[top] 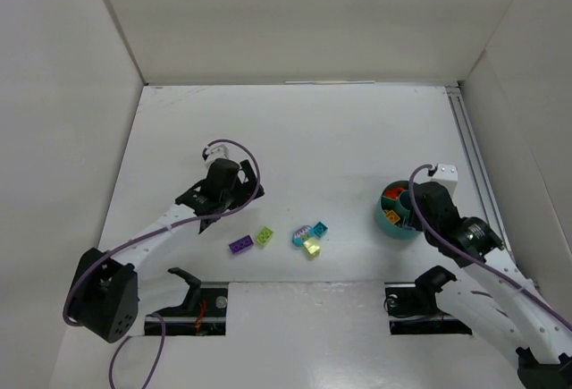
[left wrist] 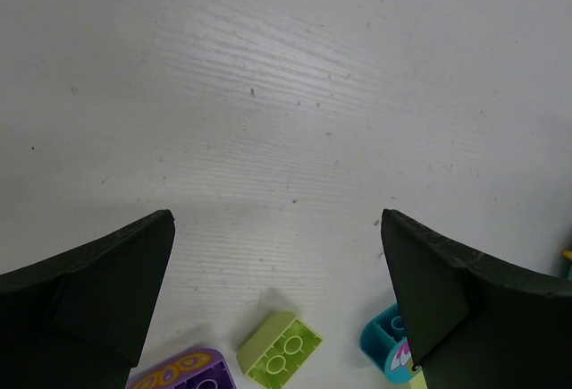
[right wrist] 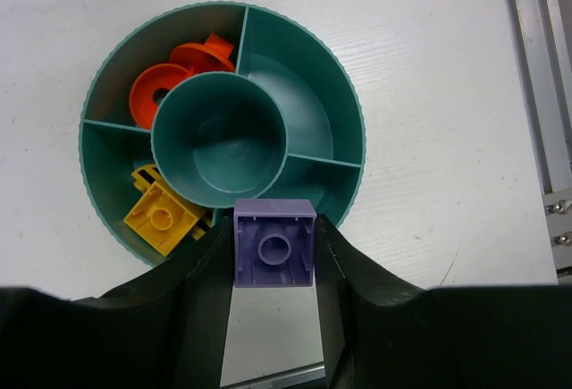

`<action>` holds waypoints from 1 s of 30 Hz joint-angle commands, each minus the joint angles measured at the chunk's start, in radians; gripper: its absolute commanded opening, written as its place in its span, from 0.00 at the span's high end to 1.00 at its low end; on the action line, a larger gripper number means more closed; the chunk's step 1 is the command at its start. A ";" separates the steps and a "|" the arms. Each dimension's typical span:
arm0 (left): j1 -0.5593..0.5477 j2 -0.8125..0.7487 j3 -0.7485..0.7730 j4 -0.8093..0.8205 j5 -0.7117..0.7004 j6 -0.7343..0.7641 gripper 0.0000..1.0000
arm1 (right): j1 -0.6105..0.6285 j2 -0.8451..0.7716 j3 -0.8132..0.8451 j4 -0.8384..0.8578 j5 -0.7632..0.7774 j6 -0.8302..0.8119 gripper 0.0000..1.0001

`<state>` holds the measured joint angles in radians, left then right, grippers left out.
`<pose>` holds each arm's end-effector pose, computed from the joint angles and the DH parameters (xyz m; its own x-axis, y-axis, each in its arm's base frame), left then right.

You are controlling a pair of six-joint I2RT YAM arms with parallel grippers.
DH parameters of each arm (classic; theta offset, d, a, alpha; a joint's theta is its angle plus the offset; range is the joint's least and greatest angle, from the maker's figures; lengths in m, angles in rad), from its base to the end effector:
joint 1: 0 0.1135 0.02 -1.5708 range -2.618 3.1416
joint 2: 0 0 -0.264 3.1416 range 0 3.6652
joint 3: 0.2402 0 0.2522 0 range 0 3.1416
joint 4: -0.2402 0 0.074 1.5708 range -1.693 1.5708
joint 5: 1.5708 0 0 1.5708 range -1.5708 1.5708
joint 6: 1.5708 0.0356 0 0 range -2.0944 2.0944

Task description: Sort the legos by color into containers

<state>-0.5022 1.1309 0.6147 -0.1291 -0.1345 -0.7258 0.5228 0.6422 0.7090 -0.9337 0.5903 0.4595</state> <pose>0.2105 -0.1102 0.2179 -0.6486 -0.3942 -0.6511 -0.0633 0.8804 -0.4699 0.1104 0.0408 0.2689 -0.6375 0.0579 -0.7682 0.2009 0.9752 -0.0933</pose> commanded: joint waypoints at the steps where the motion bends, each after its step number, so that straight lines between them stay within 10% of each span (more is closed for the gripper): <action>1: 0.002 0.004 0.013 0.025 0.001 0.014 0.00 | -0.006 -0.004 -0.009 0.053 0.052 -0.012 0.67; 30: 0.002 -0.016 0.049 -0.074 -0.001 -0.015 0.00 | -0.015 -0.022 -0.066 0.153 0.034 -0.067 0.24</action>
<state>-0.5022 1.1515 0.6178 -0.1474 -0.1352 -0.7235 0.5117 0.6342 0.6331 -0.8520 0.6304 0.4343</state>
